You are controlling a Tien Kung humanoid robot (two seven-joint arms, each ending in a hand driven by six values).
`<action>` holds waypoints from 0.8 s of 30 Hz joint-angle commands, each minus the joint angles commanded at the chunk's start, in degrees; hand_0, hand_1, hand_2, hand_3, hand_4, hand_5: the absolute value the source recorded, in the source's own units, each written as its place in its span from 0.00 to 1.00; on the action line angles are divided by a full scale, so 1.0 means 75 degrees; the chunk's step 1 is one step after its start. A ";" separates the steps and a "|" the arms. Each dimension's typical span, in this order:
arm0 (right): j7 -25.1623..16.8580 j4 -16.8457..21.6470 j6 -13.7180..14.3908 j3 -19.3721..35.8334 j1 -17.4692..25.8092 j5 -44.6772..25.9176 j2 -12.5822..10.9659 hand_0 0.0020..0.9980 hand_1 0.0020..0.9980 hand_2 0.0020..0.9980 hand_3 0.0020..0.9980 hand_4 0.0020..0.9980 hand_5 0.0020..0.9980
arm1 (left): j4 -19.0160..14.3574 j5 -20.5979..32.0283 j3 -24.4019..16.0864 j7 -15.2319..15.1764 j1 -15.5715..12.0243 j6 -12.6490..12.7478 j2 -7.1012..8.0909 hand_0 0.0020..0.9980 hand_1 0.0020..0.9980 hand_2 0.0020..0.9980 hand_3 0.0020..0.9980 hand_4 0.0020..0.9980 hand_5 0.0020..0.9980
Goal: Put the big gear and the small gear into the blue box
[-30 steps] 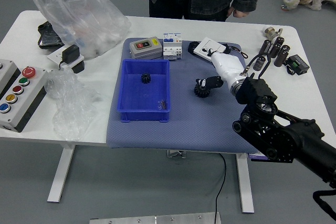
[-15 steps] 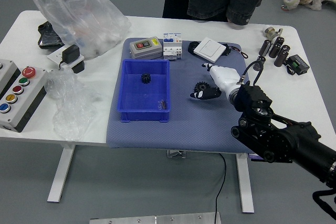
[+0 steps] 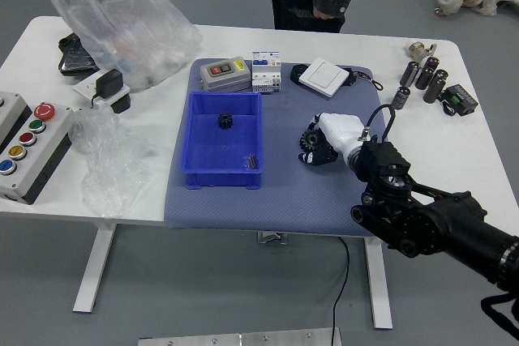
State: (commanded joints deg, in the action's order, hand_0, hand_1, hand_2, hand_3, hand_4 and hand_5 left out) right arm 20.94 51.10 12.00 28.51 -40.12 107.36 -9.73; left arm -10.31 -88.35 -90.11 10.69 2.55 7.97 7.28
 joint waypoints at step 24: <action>-0.0043 0.0833 0.0299 0.0670 -0.0154 0.0653 -0.0388 0.35 0.50 0.31 0.44 0.33 0.05 | 0.0000 -0.0001 -0.0035 -0.0004 -0.0021 0.0007 0.0017 0.62 0.52 0.52 0.66 0.70 0.27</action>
State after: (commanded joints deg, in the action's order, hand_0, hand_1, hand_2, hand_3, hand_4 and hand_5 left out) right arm 20.62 57.35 14.24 33.54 -41.28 112.26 -12.63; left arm -10.31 -88.35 -90.37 10.66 2.39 8.03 7.41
